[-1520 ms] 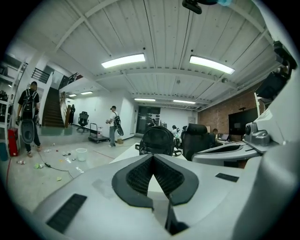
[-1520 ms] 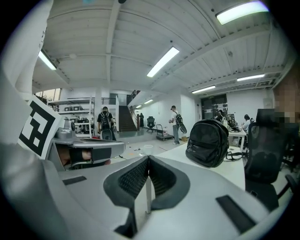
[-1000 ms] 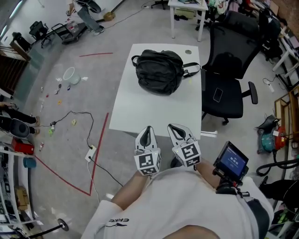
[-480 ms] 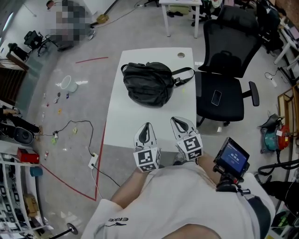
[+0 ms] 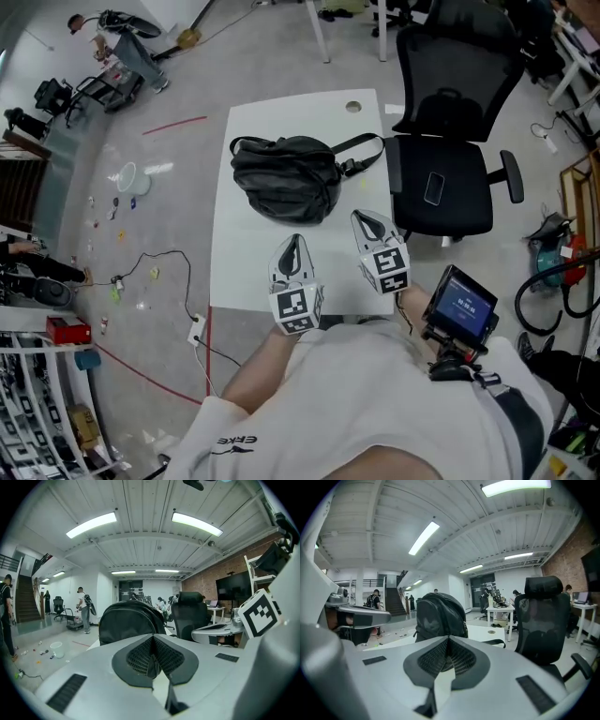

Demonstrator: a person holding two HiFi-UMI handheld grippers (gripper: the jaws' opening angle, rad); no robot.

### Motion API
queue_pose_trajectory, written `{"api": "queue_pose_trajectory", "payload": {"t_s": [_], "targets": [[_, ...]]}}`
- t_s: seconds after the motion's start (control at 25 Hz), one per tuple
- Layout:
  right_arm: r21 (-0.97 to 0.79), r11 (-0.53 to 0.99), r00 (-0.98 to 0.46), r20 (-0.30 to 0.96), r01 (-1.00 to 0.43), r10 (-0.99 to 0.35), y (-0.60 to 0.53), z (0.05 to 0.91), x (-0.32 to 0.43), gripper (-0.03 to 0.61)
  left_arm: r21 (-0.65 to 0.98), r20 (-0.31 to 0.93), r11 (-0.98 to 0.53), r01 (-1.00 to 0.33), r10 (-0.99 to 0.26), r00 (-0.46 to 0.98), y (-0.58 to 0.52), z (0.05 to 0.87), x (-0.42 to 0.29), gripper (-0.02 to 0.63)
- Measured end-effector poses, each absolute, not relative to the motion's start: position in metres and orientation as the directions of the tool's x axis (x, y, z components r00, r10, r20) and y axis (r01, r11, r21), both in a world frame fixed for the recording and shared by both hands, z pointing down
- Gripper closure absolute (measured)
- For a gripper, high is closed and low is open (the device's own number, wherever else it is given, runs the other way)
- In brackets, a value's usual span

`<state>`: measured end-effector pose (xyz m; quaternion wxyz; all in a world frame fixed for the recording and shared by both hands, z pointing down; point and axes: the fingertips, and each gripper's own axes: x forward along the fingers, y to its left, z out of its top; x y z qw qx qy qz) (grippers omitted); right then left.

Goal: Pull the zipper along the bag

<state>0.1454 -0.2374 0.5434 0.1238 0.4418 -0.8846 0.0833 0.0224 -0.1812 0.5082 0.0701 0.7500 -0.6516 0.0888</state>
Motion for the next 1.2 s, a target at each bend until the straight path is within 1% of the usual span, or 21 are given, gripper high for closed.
{"api": "queue_pose_trajectory", "payload": {"t_s": [0.24,0.6,0.76,0.92,1.2], "targets": [[-0.006,0.561,-0.533,0.321,-0.827,-0.783,-0.29,0.56,0.149,0.574,-0.026,0.255,-0.171,-0.985,-0.954,0.159,-0.208,0.513,0.019,0.611],[0.085,0.588,-0.526,0.36,-0.804,-0.771,-0.351,0.583,0.13,0.57,-0.036,0.305,-0.136,-0.99,-0.945,0.118,-0.221,0.529,-0.009,0.611],[0.108,0.621,-0.541,0.393,-0.776,-0.744,-0.362,0.6,0.122,0.51,-0.032,0.318,-0.114,-0.993,-0.943,0.098,-0.226,0.537,-0.018,0.611],[0.112,0.634,-0.545,0.412,-0.765,-0.73,-0.371,0.603,0.12,0.497,-0.029,0.326,-0.102,-0.994,-0.941,0.087,-0.228,0.539,-0.02,0.611],[0.159,0.695,-0.574,0.452,-0.701,-0.682,-0.383,0.61,0.112,0.488,-0.038,0.33,-0.076,-0.996,-0.942,0.059,-0.225,0.536,-0.025,0.611]]}}
